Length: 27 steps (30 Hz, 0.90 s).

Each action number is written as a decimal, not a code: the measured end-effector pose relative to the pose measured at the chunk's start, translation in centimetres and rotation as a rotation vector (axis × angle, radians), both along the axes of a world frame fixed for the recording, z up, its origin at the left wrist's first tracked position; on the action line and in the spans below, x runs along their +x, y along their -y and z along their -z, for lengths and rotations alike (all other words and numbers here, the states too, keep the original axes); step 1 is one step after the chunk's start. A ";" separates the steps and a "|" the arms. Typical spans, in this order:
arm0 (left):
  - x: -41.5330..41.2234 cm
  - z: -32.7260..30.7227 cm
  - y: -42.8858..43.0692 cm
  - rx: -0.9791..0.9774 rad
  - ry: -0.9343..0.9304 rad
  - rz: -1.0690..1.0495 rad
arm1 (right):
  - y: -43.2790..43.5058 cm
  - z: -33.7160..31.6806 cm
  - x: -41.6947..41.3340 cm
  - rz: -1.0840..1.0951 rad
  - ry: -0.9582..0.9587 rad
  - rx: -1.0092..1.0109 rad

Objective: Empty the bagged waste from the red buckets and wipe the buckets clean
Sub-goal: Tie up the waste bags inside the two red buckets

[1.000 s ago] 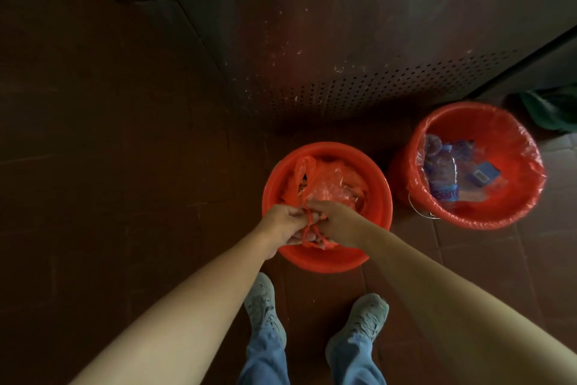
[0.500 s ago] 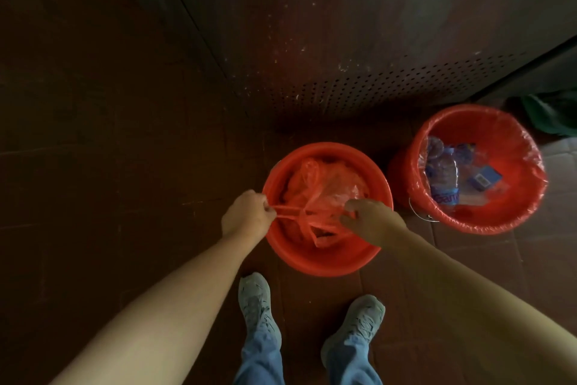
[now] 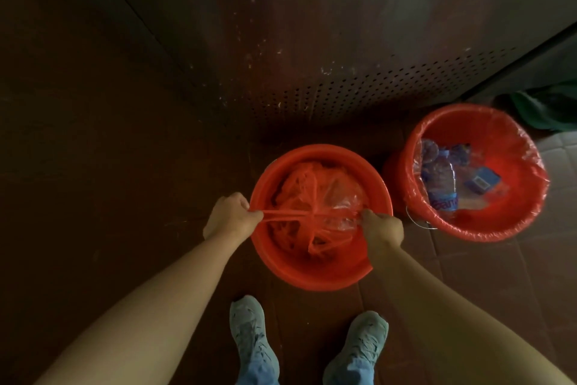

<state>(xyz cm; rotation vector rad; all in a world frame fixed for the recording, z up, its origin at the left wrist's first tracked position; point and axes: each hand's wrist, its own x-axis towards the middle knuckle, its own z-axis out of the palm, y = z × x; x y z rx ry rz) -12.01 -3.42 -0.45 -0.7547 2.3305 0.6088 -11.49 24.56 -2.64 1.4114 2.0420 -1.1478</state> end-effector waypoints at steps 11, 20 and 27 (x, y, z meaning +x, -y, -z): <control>-0.1 5.3 0.9 0.068 0.004 -0.228 | -3.3 3.9 -0.9 -0.170 -0.060 0.108; -1.2 0.9 -0.7 0.422 -0.113 -0.217 | -4.6 0.7 -2.3 -0.125 -0.131 -0.354; -2.2 -4.6 -4.7 0.910 -0.037 -0.429 | -1.6 -3.1 -2.9 -0.105 -0.133 -0.615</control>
